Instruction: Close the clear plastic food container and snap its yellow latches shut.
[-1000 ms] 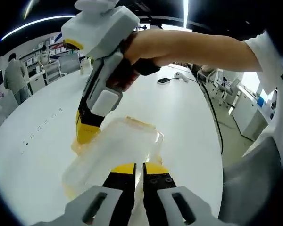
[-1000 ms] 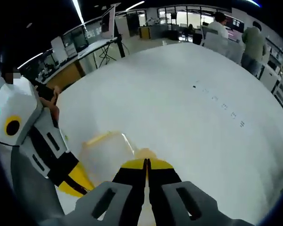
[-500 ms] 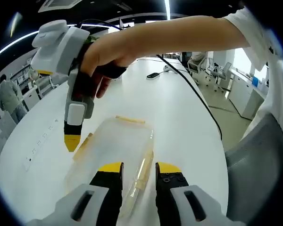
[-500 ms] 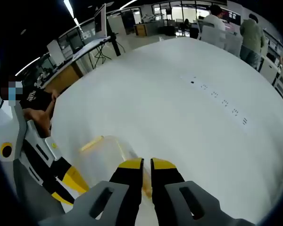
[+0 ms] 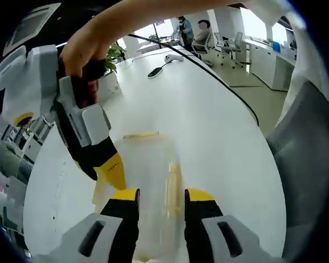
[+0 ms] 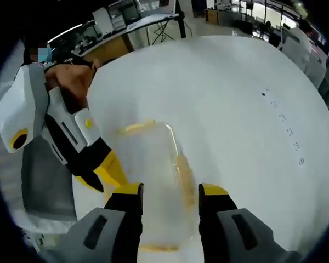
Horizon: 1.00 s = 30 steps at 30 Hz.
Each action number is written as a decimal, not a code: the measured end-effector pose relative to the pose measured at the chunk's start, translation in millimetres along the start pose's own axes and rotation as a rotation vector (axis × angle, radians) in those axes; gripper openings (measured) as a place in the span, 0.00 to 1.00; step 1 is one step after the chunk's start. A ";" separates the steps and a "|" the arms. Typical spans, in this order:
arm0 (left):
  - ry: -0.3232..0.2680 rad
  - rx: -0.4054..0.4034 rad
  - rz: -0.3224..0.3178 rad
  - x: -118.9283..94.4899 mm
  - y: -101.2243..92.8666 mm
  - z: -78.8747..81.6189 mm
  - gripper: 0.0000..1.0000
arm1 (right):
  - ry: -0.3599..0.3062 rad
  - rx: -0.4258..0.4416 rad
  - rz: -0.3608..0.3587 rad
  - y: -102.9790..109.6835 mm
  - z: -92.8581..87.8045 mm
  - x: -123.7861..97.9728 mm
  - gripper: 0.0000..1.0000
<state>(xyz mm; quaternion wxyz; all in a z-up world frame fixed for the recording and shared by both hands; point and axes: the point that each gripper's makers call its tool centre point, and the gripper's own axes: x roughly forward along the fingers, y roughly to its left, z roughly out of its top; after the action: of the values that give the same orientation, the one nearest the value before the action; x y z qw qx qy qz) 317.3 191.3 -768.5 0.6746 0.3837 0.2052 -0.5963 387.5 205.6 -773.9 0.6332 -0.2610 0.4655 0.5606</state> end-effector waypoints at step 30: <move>0.136 0.165 0.052 5.1 0.3 -2.4 0.21 | 0.269 -0.166 0.059 5.2 -1.9 2.5 0.30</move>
<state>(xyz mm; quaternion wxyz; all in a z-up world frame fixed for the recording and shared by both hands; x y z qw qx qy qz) 319.0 189.8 -773.6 0.6406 0.4827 0.1907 -0.5659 381.8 206.4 -775.9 0.5246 -0.3714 0.5054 0.5757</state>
